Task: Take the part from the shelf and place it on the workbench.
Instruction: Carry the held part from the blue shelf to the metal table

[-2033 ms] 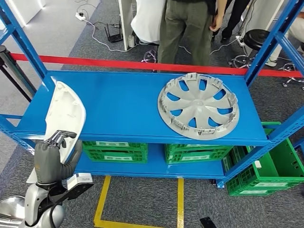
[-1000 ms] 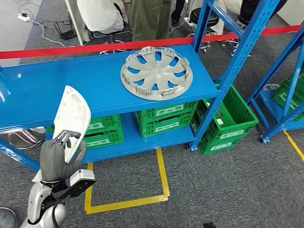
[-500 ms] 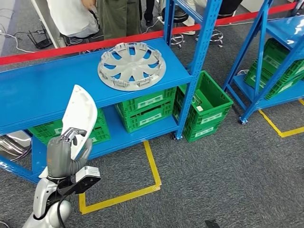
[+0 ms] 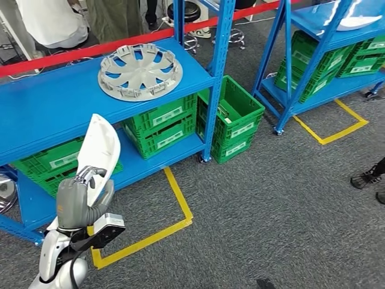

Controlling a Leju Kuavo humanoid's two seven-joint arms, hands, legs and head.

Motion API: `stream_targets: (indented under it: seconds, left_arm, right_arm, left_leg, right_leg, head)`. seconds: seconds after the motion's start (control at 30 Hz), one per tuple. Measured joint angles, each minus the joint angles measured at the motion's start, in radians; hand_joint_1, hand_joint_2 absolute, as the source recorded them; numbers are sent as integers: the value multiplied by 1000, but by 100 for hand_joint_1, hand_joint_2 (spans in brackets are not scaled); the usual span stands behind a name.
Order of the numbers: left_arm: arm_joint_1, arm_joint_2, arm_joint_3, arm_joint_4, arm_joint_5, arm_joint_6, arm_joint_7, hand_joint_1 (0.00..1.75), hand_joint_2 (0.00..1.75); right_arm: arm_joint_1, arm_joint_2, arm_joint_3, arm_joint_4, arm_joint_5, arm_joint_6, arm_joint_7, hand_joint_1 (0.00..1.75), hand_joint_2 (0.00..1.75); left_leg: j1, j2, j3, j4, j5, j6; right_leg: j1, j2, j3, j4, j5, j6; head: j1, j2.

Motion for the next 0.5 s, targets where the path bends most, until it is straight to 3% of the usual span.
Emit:
stream_targets:
  seconds: [0.03, 0.1, 0.13, 0.17, 0.2, 0.23, 0.27, 0.33, 0.37, 0.43, 0.5]
  left_arm:
    - [2, 0, 0, 0, 0, 2, 1, 175, 175]
    - [6, 1, 0, 0, 1, 5, 2, 175, 175]
    - [8, 2, 0, 0, 1, 6, 3, 175, 175]
    - [9, 2, 0, 0, 2, 6, 3, 175, 175]
    - [9, 3, 0, 0, 2, 6, 3, 175, 175]
    - [9, 3, 0, 0, 2, 6, 3, 175, 175]
    - [9, 3, 0, 0, 2, 7, 3, 175, 175]
    - [8, 4, 0, 0, 3, 9, 3, 175, 175]
    - [7, 4, 0, 0, 5, 11, 3, 175, 175]
    - [6, 4, 0, 0, 8, 13, 4, 175, 175]
    - [5, 5, -1, 0, 10, 14, 6, 175, 175]
  right_arm:
    - [3, 0, 0, 0, 0, 0, 1, 0, 0]
    - [0, 3, 0, 1, 0, 1, 3, 0, 0]
    - [-2, 3, 0, 1, 0, 1, 3, 0, 0]
    - [-3, 4, 0, 1, 0, 1, 3, 0, 0]
    - [-2, 4, 0, 1, 0, 1, 3, 0, 0]
    - [-2, 5, 0, 1, 0, 1, 3, 0, 0]
    - [-2, 5, 0, 1, 0, 1, 3, 0, 0]
    - [-7, 5, 0, 1, 0, 1, 3, 0, 0]
    - [-10, 5, 0, 1, 0, 1, 3, 0, 0]
    - [-14, 5, 0, 1, 0, 1, 3, 0, 0]
    - [-12, 6, 0, 2, 0, 1, 4, 0, 0]
  left_leg:
    - [0, 13, -11, 0, 11, 8]
    - [-6, 40, -34, 1, 32, 16]
    - [-8, 54, -48, 1, 42, 17]
    - [-11, 68, -60, 2, 52, 17]
    - [-12, 80, -73, 2, 61, 16]
    - [-13, 91, -85, 2, 70, 15]
    - [-14, 101, -94, 2, 79, 12]
    - [-16, 119, -105, 2, 95, 3]
    - [-15, 129, -107, 1, 104, -2]
    - [-11, 147, -109, -5, 121, -14]
    - [-7, 128, -118, 2, 105, -26]
  right_leg:
    - [0, -24, -12, 37, -42, 5]
    - [-2, -71, -40, 168, -149, 13]
    - [-4, -81, -48, 236, -181, 15]
    - [-6, -86, -45, 282, -189, 16]
    - [-8, -88, -26, 293, -175, 15]
    - [-8, -91, 12, 267, -149, 14]
    - [-7, -102, 69, 205, -130, 11]
    - [0, -132, 189, 43, -142, 4]
    - [6, -141, 221, -13, -155, 1]
    - [15, -132, 223, -48, -156, -11]
    - [15, -116, 206, -56, -130, -29]
  head:
    - [4, 0]
    - [11, 0]
    - [11, 0]
    - [11, 0]
    - [11, 0]
    - [11, 0]
    - [11, 0]
    - [10, 0]
    - [11, 0]
    - [13, 0]
    - [16, 0]
